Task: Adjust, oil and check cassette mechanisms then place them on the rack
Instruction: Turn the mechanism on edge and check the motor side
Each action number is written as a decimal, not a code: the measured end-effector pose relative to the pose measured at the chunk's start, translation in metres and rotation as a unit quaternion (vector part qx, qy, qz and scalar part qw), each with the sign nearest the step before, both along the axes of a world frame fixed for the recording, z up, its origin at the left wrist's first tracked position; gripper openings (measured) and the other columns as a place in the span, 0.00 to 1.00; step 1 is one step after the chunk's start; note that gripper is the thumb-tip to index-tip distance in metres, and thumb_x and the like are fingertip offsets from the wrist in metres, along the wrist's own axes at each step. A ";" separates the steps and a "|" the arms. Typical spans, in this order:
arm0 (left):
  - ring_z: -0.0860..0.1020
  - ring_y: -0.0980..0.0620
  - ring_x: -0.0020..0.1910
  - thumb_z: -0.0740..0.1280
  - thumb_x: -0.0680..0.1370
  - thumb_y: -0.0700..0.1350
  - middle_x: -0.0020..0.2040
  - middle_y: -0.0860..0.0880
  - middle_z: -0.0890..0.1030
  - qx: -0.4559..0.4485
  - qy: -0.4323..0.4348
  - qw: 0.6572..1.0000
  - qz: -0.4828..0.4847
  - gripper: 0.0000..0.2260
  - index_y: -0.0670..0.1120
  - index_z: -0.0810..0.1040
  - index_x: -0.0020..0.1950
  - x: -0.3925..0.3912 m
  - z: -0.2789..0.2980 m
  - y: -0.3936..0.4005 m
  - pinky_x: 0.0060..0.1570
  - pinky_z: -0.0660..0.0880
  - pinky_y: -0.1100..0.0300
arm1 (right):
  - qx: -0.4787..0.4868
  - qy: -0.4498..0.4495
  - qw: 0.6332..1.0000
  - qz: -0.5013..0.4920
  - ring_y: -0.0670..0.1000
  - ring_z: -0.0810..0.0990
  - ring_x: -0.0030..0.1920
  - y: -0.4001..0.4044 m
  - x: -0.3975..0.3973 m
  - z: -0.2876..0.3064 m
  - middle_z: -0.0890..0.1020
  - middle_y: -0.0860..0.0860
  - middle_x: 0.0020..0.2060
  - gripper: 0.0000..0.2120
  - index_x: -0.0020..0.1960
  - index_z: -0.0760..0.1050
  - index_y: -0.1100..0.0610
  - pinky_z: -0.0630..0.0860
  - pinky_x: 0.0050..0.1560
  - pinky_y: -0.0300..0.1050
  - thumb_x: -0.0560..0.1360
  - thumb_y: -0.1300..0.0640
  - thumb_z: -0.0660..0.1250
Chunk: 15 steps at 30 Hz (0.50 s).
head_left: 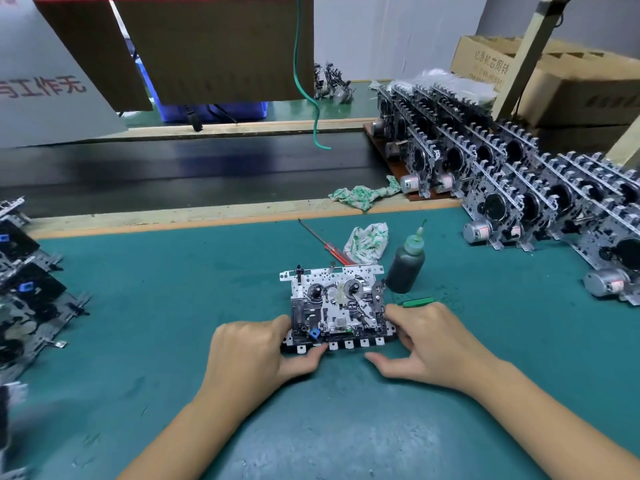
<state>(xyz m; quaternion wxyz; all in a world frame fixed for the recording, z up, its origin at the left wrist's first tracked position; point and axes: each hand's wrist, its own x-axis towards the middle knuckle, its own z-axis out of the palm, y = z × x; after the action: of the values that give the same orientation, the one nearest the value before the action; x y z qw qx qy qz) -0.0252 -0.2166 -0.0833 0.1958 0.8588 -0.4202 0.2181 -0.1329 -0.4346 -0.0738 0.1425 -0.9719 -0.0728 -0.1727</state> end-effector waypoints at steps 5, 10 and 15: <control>0.67 0.48 0.15 0.62 0.67 0.67 0.16 0.50 0.65 0.000 0.006 0.999 -0.036 0.26 0.45 0.68 0.23 0.002 0.000 0.003 0.19 0.61 0.67 | 0.015 0.008 1.000 -0.003 0.49 0.64 0.21 -0.001 -0.001 0.000 0.63 0.45 0.19 0.20 0.33 0.60 0.52 0.64 0.23 0.40 0.66 0.38 0.64; 0.68 0.50 0.16 0.62 0.64 0.70 0.17 0.51 0.66 0.008 0.024 0.999 -0.039 0.28 0.46 0.65 0.25 -0.001 0.001 0.003 0.18 0.64 0.64 | 0.013 -0.005 0.999 -0.038 0.54 0.70 0.21 0.000 0.002 -0.004 0.69 0.51 0.18 0.21 0.30 0.66 0.56 0.67 0.23 0.40 0.67 0.40 0.65; 0.65 0.49 0.14 0.62 0.69 0.62 0.16 0.50 0.64 -0.001 -0.020 1.000 -0.015 0.24 0.45 0.65 0.23 -0.001 0.001 -0.001 0.21 0.58 0.67 | 0.009 -0.011 1.000 -0.014 0.54 0.68 0.20 0.000 0.000 -0.003 0.68 0.50 0.18 0.22 0.29 0.66 0.58 0.67 0.22 0.39 0.66 0.41 0.69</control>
<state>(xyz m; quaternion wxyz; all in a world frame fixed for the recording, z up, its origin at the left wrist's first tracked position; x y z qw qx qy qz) -0.0264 -0.2172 -0.0823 0.1916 0.8476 -0.4365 0.2330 -0.1328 -0.4350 -0.0767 0.1476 -0.9695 -0.0595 -0.1861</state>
